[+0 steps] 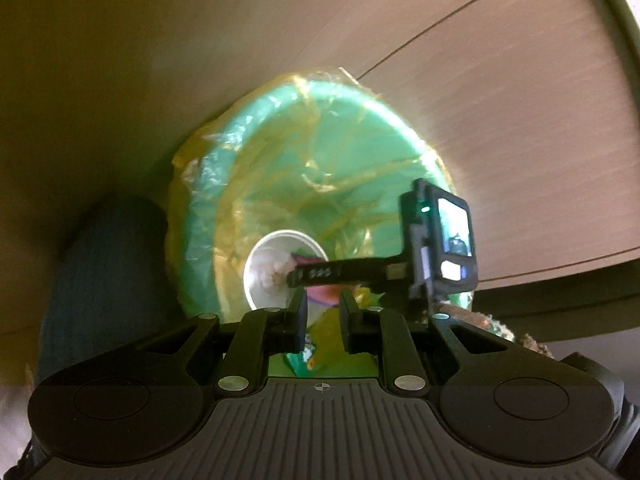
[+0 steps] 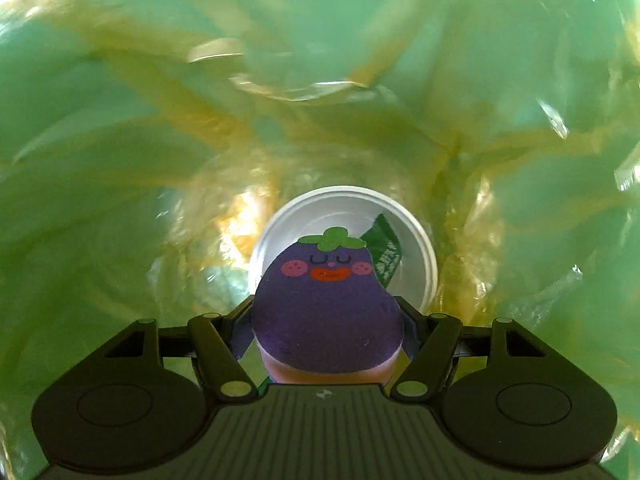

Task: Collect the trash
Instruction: 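Open the left tool to drop the green wrapper while the right tool releases the sponge, then raise both tools out of the bin back up to the counter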

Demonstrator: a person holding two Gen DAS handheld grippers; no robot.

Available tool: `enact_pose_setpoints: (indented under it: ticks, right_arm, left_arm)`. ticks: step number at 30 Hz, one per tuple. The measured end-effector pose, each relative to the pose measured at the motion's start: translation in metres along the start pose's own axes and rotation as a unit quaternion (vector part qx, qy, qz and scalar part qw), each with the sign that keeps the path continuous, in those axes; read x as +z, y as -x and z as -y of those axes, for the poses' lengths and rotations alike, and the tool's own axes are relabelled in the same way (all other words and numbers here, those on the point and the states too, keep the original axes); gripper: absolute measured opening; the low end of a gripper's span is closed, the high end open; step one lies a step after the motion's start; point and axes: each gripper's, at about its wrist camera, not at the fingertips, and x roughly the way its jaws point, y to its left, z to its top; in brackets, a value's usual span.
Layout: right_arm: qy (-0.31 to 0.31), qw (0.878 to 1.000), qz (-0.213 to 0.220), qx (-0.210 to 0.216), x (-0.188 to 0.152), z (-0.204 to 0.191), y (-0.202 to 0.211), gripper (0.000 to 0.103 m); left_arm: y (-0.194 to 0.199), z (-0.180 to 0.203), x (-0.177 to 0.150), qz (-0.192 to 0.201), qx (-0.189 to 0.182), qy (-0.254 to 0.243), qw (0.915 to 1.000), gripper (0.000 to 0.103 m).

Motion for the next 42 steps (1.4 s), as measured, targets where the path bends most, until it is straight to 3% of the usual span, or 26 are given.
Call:
enact_pose_setpoints:
  ticks: [2, 5, 10, 22, 29, 36, 40, 42]
  right_arm:
    - [-0.023, 0.999, 0.012, 0.020, 0.007, 0.007, 0.001, 0.070]
    - [-0.044, 0.998, 0.027, 0.039, 0.012, 0.019, 0.004, 0.080]
    - [-0.086, 0.993, 0.032, 0.070, 0.012, 0.035, 0.010, 0.080]
    - [-0.084, 0.990, 0.105, 0.041, -0.033, 0.025, 0.053, 0.080]
    - [-0.058, 0.979, 0.191, 0.031, -0.072, 0.018, 0.114, 0.080]
    - [-0.032, 0.964, 0.263, 0.011, -0.106, 0.017, 0.162, 0.080]
    - [-0.023, 0.959, 0.280, 0.019, -0.111, 0.018, 0.181, 0.080]
    - [-0.006, 0.951, 0.309, 0.020, -0.115, 0.013, 0.200, 0.080]
  left_arm:
    - [0.001, 0.000, 0.000, 0.001, 0.000, 0.001, 1.0000, 0.019]
    - [0.001, 0.000, 0.000, 0.000, -0.001, -0.003, 1.0000, 0.019]
    - [-0.002, 0.002, -0.002, -0.003, 0.004, -0.007, 1.0000, 0.019]
    - [0.014, 0.030, -0.011, 0.022, -0.001, -0.042, 0.9989, 0.019]
    - [0.025, 0.060, -0.024, 0.043, 0.002, -0.091, 0.9949, 0.019]
    - [0.069, 0.103, -0.024, 0.115, -0.012, -0.148, 0.9822, 0.019]
    - [0.092, 0.131, -0.024, 0.139, 0.007, -0.192, 0.9715, 0.019]
    - [0.105, 0.146, -0.021, 0.152, 0.011, -0.214, 0.9649, 0.019]
